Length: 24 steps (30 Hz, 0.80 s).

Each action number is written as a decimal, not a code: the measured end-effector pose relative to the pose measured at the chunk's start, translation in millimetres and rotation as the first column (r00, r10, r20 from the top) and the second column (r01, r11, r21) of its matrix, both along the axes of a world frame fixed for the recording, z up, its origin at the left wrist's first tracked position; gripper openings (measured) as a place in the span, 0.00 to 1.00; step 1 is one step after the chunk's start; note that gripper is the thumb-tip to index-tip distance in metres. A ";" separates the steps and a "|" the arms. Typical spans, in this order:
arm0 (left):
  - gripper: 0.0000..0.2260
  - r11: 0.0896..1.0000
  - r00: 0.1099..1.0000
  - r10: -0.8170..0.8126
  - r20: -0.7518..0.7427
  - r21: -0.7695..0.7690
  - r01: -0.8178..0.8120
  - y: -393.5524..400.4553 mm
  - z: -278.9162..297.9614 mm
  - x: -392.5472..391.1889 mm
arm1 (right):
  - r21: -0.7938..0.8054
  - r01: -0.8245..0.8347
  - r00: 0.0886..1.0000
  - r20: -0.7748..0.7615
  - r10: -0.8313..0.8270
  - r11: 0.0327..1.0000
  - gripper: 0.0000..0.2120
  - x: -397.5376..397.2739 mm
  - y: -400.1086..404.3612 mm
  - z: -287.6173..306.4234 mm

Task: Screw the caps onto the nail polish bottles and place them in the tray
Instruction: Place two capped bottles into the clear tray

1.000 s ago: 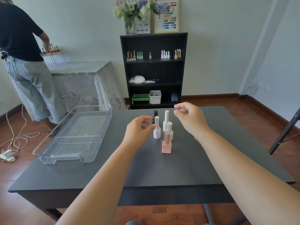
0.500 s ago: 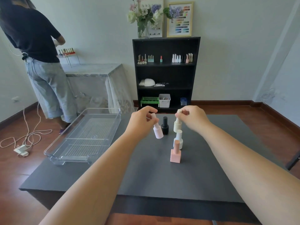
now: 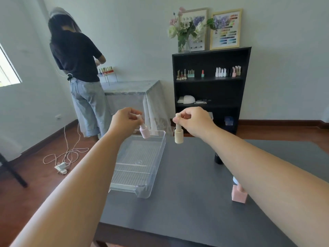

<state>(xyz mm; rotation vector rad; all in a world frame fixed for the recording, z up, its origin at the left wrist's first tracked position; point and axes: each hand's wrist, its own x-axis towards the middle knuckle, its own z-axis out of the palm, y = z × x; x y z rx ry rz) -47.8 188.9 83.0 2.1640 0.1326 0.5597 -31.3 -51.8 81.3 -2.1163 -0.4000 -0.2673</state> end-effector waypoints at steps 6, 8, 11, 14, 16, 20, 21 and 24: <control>0.07 0.995 0.997 0.033 -0.069 0.092 -0.026 39.6 -22.4 26.7 | -0.032 -0.074 0.992 -0.109 0.070 0.997 0.10 35.0 75.9 -21.2; 0.07 0.992 0.995 0.039 -0.087 0.124 -0.028 50.9 -31.6 38.6 | -0.057 -0.092 0.987 -0.135 0.084 0.994 0.09 47.7 97.9 -29.4; 0.07 0.986 0.992 0.060 -0.107 0.160 -0.043 64.7 -46.6 54.8 | -0.123 -0.100 0.985 -0.152 0.081 0.987 0.05 66.9 124.7 -42.6; 0.07 0.982 0.991 0.072 -0.113 0.183 -0.051 75.5 -59.5 69.3 | -0.151 -0.124 0.985 -0.141 0.103 0.981 0.02 84.6 144.2 -53.7; 0.07 0.973 0.991 0.075 -0.108 0.224 -0.049 80.8 -65.2 78.6 | -0.153 -0.132 0.985 -0.129 0.112 0.980 0.01 94.6 154.6 -60.4; 0.05 0.976 0.992 0.060 -0.107 0.216 -0.036 86.5 -76.7 93.2 | -0.125 -0.133 0.983 -0.146 0.114 0.983 0.01 111.6 169.3 -75.4; 0.05 0.977 0.993 0.063 -0.103 0.211 -0.040 87.3 -79.6 95.1 | -0.122 -0.131 0.982 -0.150 0.112 0.984 0.00 114.9 172.2 -78.7; 0.03 0.978 0.994 0.081 -0.076 0.200 -0.064 89.8 -85.6 99.0 | -0.098 -0.114 0.986 -0.134 0.101 0.989 0.01 123.0 180.5 -87.3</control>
